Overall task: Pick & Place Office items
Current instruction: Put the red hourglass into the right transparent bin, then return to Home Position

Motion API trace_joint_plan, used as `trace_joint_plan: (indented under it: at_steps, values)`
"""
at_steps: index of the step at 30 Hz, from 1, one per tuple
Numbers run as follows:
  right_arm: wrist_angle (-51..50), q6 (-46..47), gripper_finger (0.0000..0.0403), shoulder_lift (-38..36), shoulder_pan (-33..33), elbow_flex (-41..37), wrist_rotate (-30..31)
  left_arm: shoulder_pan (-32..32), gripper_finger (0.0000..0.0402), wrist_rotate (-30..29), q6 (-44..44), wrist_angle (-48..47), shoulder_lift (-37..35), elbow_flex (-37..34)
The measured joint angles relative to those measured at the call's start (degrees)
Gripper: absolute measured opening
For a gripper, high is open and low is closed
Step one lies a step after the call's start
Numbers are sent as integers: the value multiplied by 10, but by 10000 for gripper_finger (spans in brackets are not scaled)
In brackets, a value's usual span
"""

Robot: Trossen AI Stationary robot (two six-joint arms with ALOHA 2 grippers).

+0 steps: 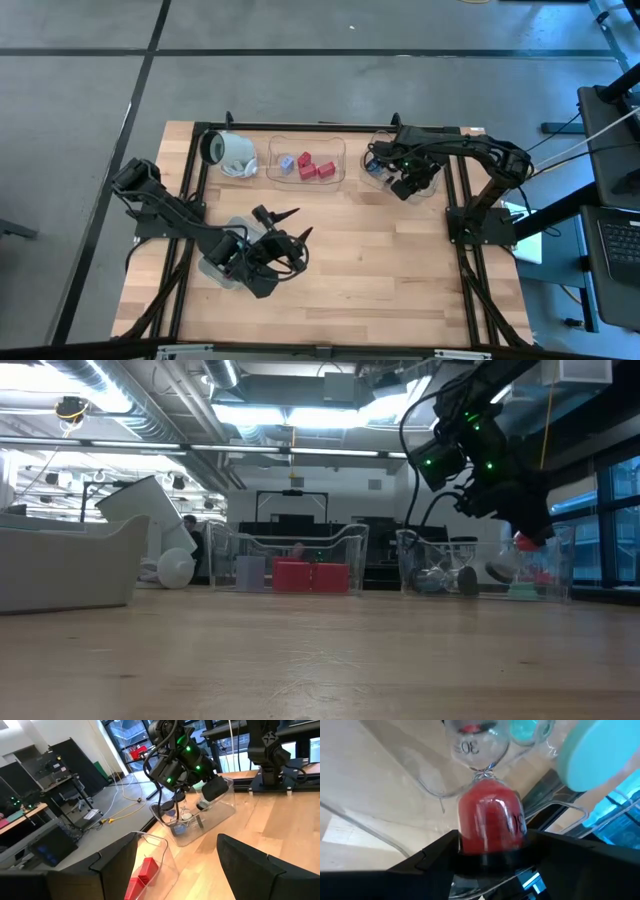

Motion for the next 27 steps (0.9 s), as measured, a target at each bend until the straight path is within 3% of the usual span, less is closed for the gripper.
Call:
trace_joint_plan:
  at_steps: [6,17,24,27]
  values:
    - [15,-20,262,0,0,0,4,2,269,0,-1,0,0,0]
    - [-12,-22,291,-24,5,83,108,2,269,-42,20,0,-1,0]
    - [-7,3,292,-103,54,157,165,1,269,-34,40,-5,-30,0]
    - [14,4,292,-158,90,162,186,1,269,12,36,-27,-66,0]
